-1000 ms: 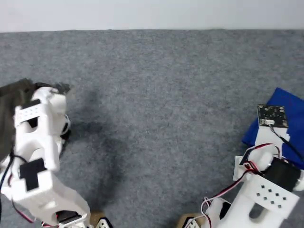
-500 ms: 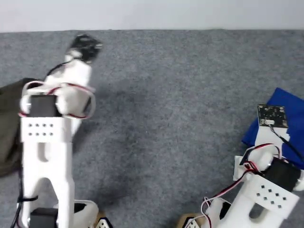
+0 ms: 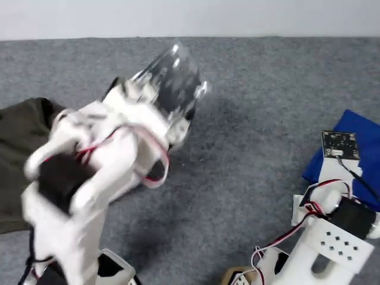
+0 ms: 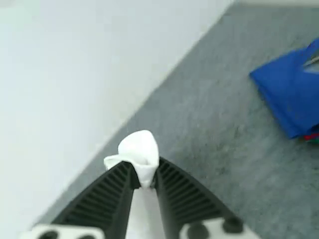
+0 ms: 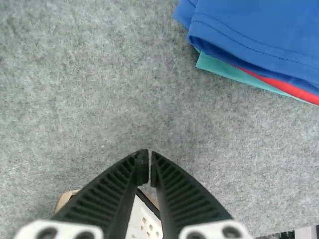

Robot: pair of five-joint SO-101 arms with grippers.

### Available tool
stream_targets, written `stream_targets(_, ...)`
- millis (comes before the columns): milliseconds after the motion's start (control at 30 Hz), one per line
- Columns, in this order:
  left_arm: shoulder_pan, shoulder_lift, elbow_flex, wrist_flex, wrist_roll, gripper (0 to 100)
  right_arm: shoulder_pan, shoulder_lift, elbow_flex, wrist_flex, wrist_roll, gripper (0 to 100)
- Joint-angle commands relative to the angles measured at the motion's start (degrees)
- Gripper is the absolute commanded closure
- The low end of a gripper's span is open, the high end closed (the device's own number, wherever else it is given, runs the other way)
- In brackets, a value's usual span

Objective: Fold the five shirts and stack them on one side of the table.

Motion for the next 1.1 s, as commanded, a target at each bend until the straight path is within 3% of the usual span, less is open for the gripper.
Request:
stream_targets(0, 1.8, -2.0, -10.9, 6.6, 0.4, 98, -0.8, -0.7, -0.3, 2.1, -0.2, 99.0)
stream_targets(167, -4.6, -5.5, -12.0, 8.6, 0.4, 98, -1.2, -0.7, -0.3, 2.0, -0.5, 99.0)
stream_targets(300, -12.3, -11.1, -3.4, 8.6, -1.1, 99, -3.6, -0.7, -0.4, 1.9, -0.6, 99.0)
stream_targets(467, -23.4, -20.1, 15.2, 8.2, -6.8, 99, -13.8, -0.5, -0.4, 1.8, -0.6, 99.0)
stream_targets(700, -39.4, -32.4, 43.5, 0.8, -7.4, 99, -33.3, 0.7, -0.4, -4.3, -3.3, 99.0)
stream_targets(867, -47.8, -37.9, 61.1, -6.1, -8.3, 99, -40.4, 11.1, -2.1, -7.3, -3.9, 99.0)
stream_targets(1067, -52.4, -41.2, 72.0, -7.0, -10.5, 99, -45.3, 26.8, -17.5, -7.2, -3.9, 99.0)
